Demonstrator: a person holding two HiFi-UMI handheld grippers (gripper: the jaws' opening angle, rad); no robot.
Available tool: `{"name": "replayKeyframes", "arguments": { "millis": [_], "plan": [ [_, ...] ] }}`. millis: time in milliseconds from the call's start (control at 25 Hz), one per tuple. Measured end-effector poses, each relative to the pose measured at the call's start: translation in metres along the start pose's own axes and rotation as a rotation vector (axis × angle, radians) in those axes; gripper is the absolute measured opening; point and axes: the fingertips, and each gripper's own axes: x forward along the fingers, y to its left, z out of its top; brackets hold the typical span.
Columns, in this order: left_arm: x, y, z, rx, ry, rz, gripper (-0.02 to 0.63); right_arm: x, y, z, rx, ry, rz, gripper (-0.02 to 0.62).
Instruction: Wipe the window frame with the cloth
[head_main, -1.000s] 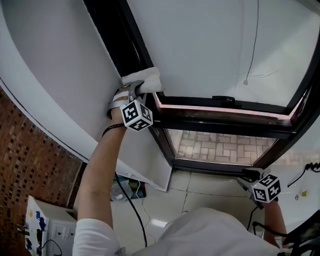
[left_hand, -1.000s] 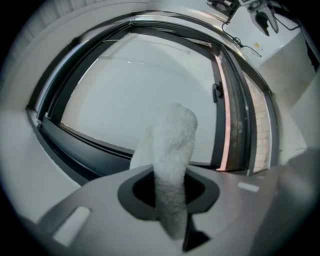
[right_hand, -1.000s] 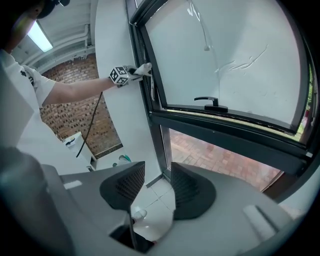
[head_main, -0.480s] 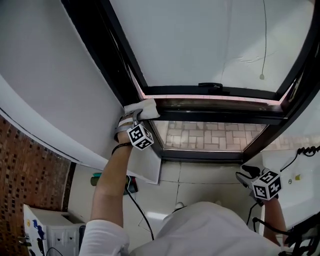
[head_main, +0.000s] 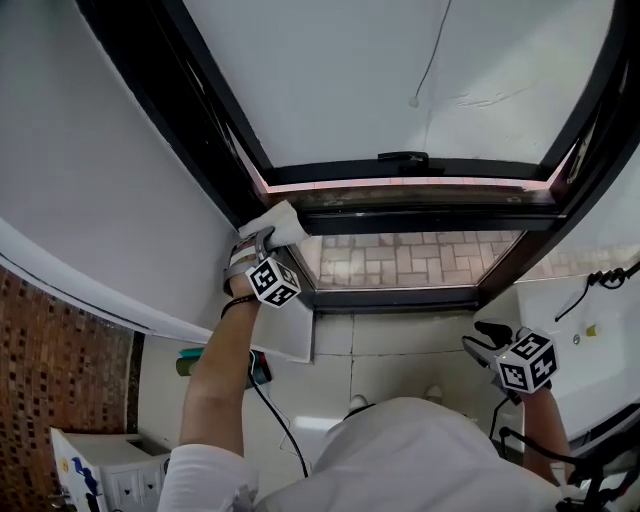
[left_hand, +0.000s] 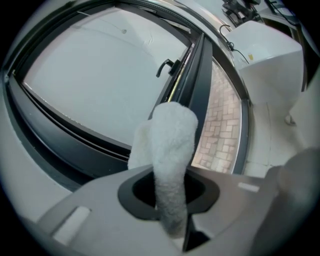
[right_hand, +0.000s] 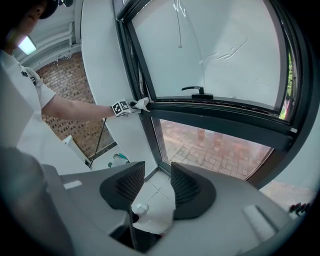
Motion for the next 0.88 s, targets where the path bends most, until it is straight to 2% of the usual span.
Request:
{"name": "replayKeyframes", "arguments": {
  "millis": [200,520,880],
  "plan": [
    [0.001,-0.008,0.016,-0.039,-0.001,0.017,0.094,-0.001,-0.003,-0.002,0.006,-0.003,0.005,0.164],
    [0.000,-0.029,0.069,-0.061,-0.041,0.048,0.094,-0.016,-0.014,-0.016,0.025,-0.015,-0.009,0.164],
    [-0.001,-0.070,0.162,-0.011,-0.119,0.032,0.094,-0.039,-0.040,-0.045,0.067,-0.036,-0.027,0.164]
  ]
}}
